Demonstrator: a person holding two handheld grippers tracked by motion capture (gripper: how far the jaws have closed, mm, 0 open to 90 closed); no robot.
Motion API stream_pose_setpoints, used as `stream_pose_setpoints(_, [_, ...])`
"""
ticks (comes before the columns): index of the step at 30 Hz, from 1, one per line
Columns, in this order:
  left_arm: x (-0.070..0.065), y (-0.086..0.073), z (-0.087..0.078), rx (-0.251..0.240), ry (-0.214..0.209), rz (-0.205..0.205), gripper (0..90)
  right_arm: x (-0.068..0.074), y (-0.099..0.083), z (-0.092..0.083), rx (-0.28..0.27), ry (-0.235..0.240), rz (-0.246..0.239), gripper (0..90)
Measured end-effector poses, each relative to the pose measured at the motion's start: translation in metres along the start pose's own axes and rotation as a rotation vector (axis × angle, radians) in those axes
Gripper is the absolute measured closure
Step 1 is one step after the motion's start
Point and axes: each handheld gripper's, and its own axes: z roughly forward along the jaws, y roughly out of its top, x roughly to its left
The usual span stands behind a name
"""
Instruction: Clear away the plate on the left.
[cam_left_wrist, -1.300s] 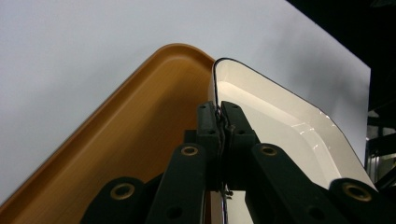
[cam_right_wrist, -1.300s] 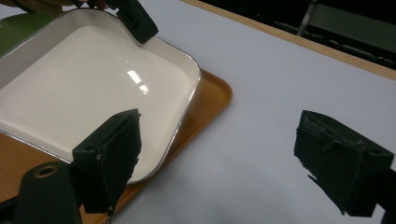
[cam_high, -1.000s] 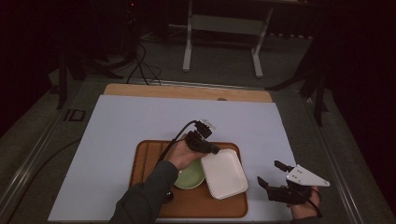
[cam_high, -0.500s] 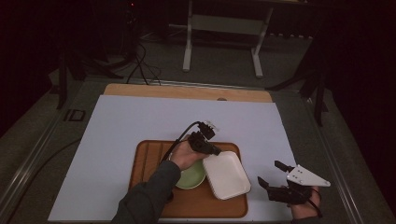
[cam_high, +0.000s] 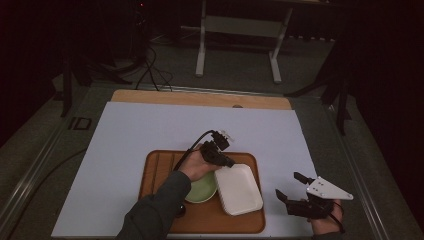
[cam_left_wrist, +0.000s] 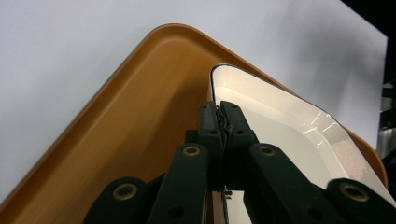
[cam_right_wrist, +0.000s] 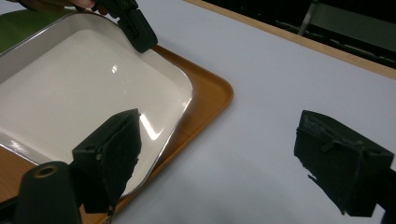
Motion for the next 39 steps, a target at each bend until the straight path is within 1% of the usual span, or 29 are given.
stream_pose_setpoints(6, [0.005,0.001,0.004,-0.012,-0.025,-0.026,89.0,0.000,0.000,0.000,0.002,0.002,0.002,14.5])
stream_pose_setpoints(8, [0.006,0.002,0.006,-0.011,-0.027,-0.037,88.8,0.000,0.000,0.000,0.003,0.003,0.001,14.6])
stream_pose_setpoints(9, [0.007,0.002,0.006,-0.014,-0.033,-0.038,88.7,0.000,0.000,0.000,0.004,0.003,0.001,14.6])
stream_pose_setpoints(10, [0.007,0.002,0.007,-0.016,-0.029,-0.038,88.7,0.000,0.000,0.000,0.004,0.003,0.001,14.6])
stream_pose_setpoints(11, [0.006,0.002,0.008,-0.013,-0.020,-0.034,88.7,0.000,0.000,0.000,0.003,0.004,0.000,14.5])
stream_pose_setpoints(13, [0.005,0.002,0.012,-0.002,-0.014,-0.024,88.7,0.000,0.000,0.000,0.003,0.003,0.001,14.6])
stream_pose_setpoints(14, [0.004,0.002,0.014,0.010,-0.014,-0.012,88.8,0.000,0.000,0.000,0.003,0.003,0.001,14.6])
stream_pose_setpoints(15, [0.003,0.002,0.017,0.009,-0.025,-0.009,89.0,0.000,0.000,0.000,0.003,0.003,0.000,14.6])
stream_pose_setpoints(16, [0.003,0.002,0.019,0.013,-0.027,-0.005,89.1,0.000,0.000,0.000,0.002,0.004,0.000,14.5])
stream_pose_setpoints(19, [0.002,0.001,0.024,0.044,-0.015,0.017,89.1,0.000,0.000,-0.001,0.000,0.002,0.004,14.5])
stream_pose_setpoints(23, [0.003,-0.001,0.023,0.065,0.004,0.035,89.2,-0.001,-0.001,-0.001,-0.002,0.002,0.005,14.6])
stream_pose_setpoints(25, [0.005,-0.001,0.021,0.064,0.017,0.037,89.3,0.000,-0.001,-0.001,-0.001,0.002,0.005,14.5])
stream_pose_setpoints(28, [0.006,-0.001,0.019,0.072,0.036,0.050,89.5,0.000,0.000,-0.001,0.001,0.002,0.004,14.6])
stream_pose_setpoints(31, [0.006,-0.001,0.019,0.082,0.043,0.058,89.5,0.000,0.000,-0.001,0.001,0.001,0.004,14.6])
stream_pose_setpoints(35, [0.003,-0.002,0.022,0.105,0.038,0.087,89.5,0.000,-0.001,-0.001,0.001,0.001,0.005,14.6])
stream_pose_setpoints(36, [0.003,-0.002,0.022,0.109,0.030,0.095,89.6,0.000,-0.001,-0.001,0.001,0.001,0.005,14.6])
stream_pose_setpoints(39, [0.002,-0.003,0.021,0.116,0.024,0.099,89.6,0.000,-0.001,-0.001,0.001,0.001,0.005,14.6])
